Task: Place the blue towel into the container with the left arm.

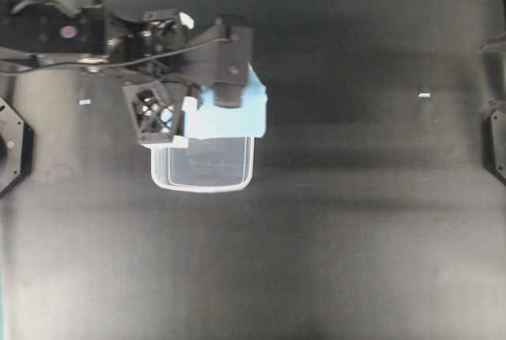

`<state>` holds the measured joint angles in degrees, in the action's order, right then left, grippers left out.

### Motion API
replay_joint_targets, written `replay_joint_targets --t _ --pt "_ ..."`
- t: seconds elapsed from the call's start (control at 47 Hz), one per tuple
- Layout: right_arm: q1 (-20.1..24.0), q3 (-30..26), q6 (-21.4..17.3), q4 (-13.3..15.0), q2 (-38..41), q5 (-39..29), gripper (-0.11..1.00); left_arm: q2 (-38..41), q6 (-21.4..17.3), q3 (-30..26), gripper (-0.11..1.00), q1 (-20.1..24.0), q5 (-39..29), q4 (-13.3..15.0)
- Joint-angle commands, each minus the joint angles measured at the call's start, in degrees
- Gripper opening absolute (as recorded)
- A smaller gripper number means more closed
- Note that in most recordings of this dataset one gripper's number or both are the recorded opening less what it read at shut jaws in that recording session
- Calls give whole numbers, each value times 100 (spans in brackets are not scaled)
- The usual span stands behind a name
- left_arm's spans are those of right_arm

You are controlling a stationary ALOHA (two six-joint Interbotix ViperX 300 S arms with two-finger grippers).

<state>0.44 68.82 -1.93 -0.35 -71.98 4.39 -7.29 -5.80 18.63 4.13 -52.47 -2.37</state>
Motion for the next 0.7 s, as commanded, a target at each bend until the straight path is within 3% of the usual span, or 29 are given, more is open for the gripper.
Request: replay_joint_targets --t 0.0,0.553,0.617,0.681 --pt "0 -79 0 -9 44 26 73 -255 9 149 5 -18 246 -18" --pt "0 -53 0 -9 44 26 73 255 62 510 7 9 580 -18" --pt "0 -44 0 -9 44 26 73 352 149 606 20 26 835 -18" --pt "0 -44 0 -9 44 26 73 404 229 677 40 0 1072 -18"
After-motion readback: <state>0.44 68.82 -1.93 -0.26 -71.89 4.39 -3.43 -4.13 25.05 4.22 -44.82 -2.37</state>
